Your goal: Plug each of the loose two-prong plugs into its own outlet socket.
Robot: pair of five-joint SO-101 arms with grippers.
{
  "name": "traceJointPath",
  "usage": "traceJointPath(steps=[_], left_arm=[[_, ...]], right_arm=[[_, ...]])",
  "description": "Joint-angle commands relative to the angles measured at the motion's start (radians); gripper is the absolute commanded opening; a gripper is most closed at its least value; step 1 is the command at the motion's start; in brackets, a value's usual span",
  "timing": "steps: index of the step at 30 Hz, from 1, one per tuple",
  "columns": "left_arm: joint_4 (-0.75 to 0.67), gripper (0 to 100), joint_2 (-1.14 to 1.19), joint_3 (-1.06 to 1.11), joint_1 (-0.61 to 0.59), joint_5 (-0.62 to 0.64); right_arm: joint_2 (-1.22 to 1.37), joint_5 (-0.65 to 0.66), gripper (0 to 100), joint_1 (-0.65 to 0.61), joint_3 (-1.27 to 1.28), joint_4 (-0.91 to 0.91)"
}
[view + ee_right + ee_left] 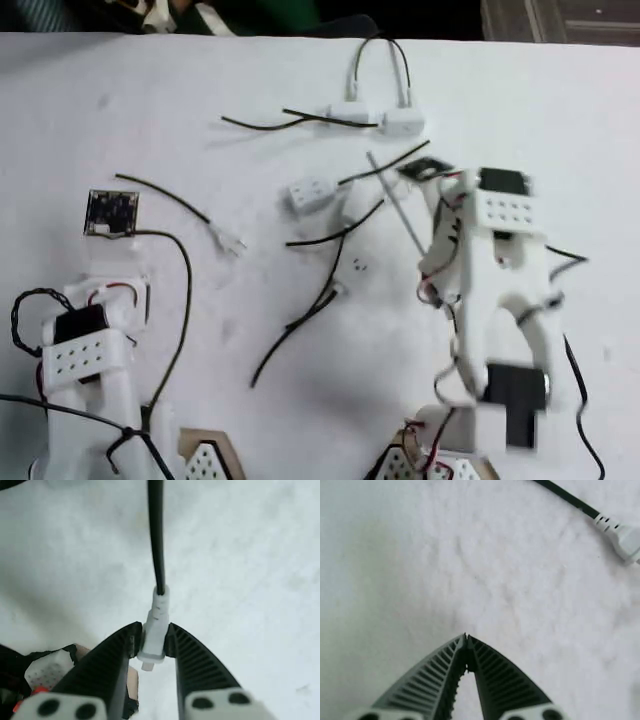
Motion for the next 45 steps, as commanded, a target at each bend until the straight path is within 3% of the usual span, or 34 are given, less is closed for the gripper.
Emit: traceJointPath(steps=[1, 7, 12, 18, 26, 31, 35, 41, 45], left_arm=[[-0.009, 3, -0.024, -0.006, 0.013, -0.011], [-0.005, 3, -0.025, -0.021, 0.133, -0.009], [0.130, 3, -0.025, -0.133, 0.239, -0.009], [0.276, 20, -0.018, -0.307, 0.366, -0.009], [0.353, 20, -0.015, -0.371, 0.564, -0.051], [0.379, 21, 0.013, -0.374, 0.723, -0.046], [0.371, 22, 0.189, -0.502, 0.751, -0.043], [0.376, 22, 0.631, -0.872, 0.736, -0.055], [0.377, 22, 0.908, -1.123, 0.723, -0.180]], right_arm=[[-0.216, -0.057, 1.7, 0.022, 0.061, -0.047], [-0.504, -0.180, 1.7, 0.016, 0.308, -0.211], [-0.731, -0.347, 1.7, 0.015, 0.522, -0.378], [-0.937, -0.520, 1.7, 0.002, 0.709, -0.524], [-0.987, -0.663, 1.7, -0.110, 0.848, -0.618], [-0.993, -0.697, 1.7, -0.067, 0.893, -0.682], [-0.997, -0.709, 1.7, -0.033, 0.898, -0.688], [-0.997, -0.709, 1.7, -0.041, 0.927, -0.693], [-0.997, -0.709, 1.7, -0.041, 0.930, -0.691]])
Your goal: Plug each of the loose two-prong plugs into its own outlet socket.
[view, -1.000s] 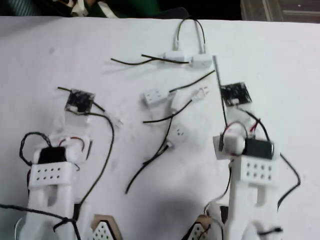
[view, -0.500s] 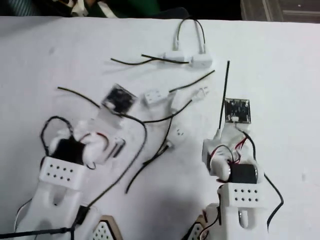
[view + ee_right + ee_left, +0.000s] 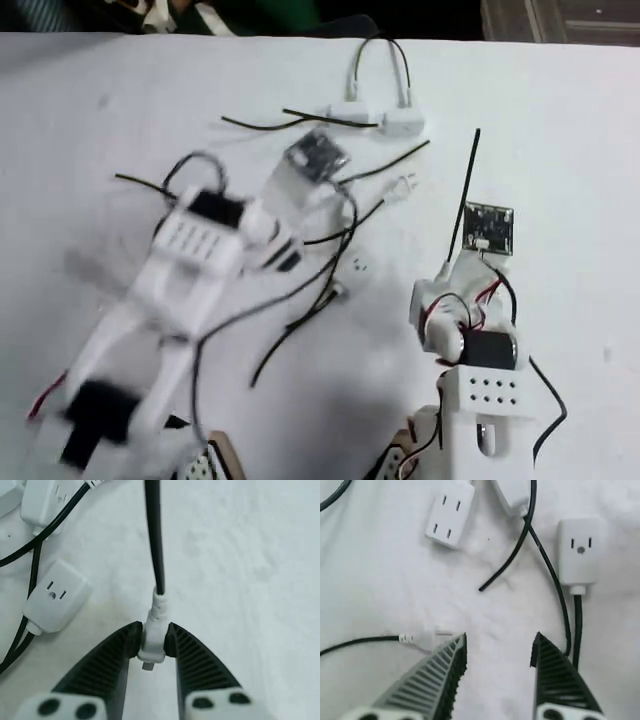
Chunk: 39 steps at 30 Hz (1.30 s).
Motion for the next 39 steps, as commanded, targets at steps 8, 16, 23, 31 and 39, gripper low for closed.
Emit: traceJointPath(steps=[8, 16, 23, 31, 39], left_arm=[[0.092, 25, 0.630, -0.726, -0.064, -0.284], [0.232, 25, 0.954, -1.174, -0.067, -0.345], [0.333, 26, 1.228, -1.533, -0.068, -0.345], [0.476, 19, 1.442, -1.835, -0.062, -0.345], [0.608, 3, 1.454, -2.061, -0.070, -0.281]], right_arm=[[-0.024, -0.011, 1.7, 0.010, -0.006, -0.010], [-0.025, -0.011, 1.7, 0.010, -0.005, -0.010], [-0.024, -0.011, 1.7, 0.010, -0.005, -0.010], [-0.024, -0.011, 1.7, 0.015, -0.005, -0.010], [-0.027, -0.011, 1.7, 0.018, -0.005, -0.008]])
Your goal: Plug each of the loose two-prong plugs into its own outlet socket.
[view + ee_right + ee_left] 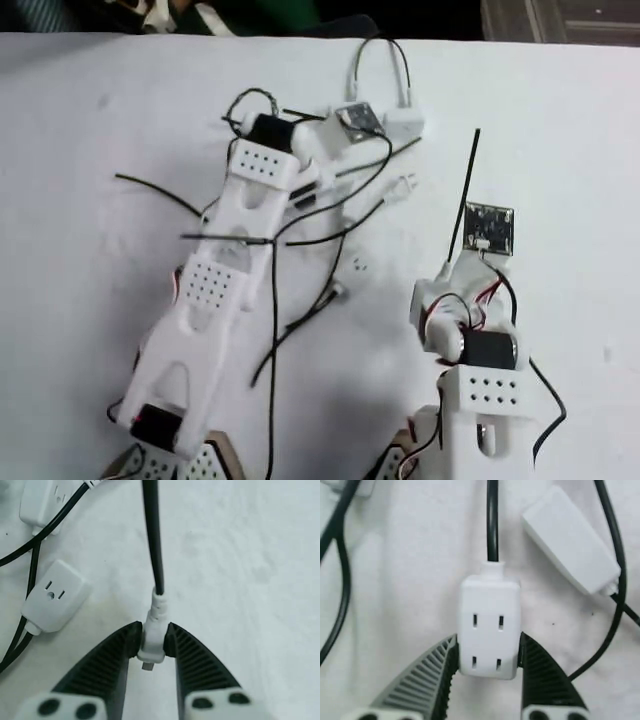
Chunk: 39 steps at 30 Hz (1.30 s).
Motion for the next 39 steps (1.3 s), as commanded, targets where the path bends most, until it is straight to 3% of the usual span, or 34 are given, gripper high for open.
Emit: traceJointPath(steps=[1, 8, 19, 31, 39], left_arm=[[0.023, 2, -0.028, -0.086, -0.013, 0.086], [0.026, 2, -0.154, 0.094, -0.033, 0.190], [-0.003, 2, -0.820, 0.956, -0.041, 0.184], [-0.440, 2, -1.210, 1.866, -0.021, 0.192], [-0.655, 2, -1.257, 2.114, 0.002, 0.207]], right_arm=[[-0.027, -0.011, 1.7, 0.012, -0.005, -0.008], [-0.028, -0.011, 1.7, 0.012, 0.005, -0.008], [-0.028, -0.011, 1.7, 0.012, 0.009, -0.008], [-0.028, -0.011, 1.7, 0.012, 0.011, -0.008], [-0.028, -0.011, 1.7, 0.010, 0.011, -0.008]])
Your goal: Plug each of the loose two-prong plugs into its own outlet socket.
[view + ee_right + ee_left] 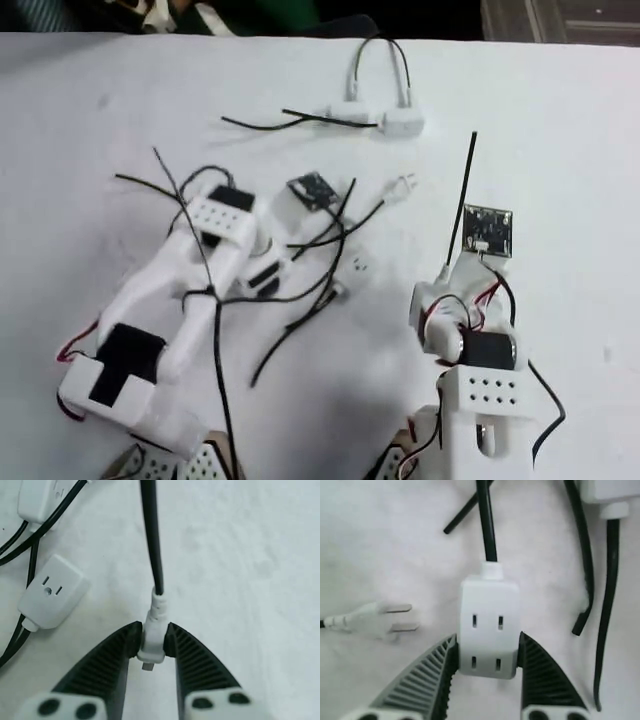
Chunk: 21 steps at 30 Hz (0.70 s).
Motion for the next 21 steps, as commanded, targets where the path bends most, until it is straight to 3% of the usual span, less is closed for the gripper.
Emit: traceJointPath(steps=[1, 4, 8, 14, 21], left_arm=[[-0.087, 2, -0.054, 0.084, 0.013, 0.002], [-0.086, 7, -0.056, 0.103, 0.015, 0.002], [-0.049, 22, -0.062, 0.103, 0.010, 0.006], [0.058, 22, -0.124, 0.020, -0.028, -0.002], [0.180, 23, -0.383, -0.005, -0.085, -0.054]], right_arm=[[-0.028, -0.011, 1.7, 0.010, -0.005, -0.008], [-0.028, -0.011, 1.7, 0.008, -0.005, -0.008], [-0.028, -0.011, 1.7, 0.005, -0.003, -0.008], [-0.028, 0.000, 1.7, 0.004, -0.003, -0.007], [-0.030, 0.025, 1.7, -0.025, -0.037, -0.007]])
